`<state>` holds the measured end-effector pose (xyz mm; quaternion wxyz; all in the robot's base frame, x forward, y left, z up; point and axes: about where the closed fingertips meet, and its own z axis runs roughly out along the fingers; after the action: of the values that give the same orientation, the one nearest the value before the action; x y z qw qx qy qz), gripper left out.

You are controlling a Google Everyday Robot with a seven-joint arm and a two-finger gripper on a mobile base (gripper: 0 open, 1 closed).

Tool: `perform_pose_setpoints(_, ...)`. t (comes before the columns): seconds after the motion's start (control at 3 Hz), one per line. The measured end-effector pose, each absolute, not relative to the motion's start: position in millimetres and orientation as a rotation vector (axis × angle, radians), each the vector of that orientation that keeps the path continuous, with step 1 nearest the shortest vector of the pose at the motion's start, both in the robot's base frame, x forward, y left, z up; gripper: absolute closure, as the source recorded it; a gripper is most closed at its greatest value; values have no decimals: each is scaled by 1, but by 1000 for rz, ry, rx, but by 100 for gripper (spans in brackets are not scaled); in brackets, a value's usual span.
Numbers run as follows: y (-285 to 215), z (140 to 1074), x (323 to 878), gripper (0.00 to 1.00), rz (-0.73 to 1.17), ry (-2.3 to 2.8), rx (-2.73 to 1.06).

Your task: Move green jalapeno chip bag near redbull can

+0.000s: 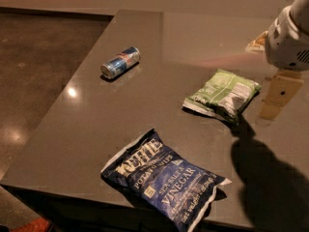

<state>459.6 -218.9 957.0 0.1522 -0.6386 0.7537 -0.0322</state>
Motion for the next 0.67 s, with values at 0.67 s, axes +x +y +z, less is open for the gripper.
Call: perform_pose_setpoints(0.67, -217, 917, 482, 0, -38, 1980, -2048)
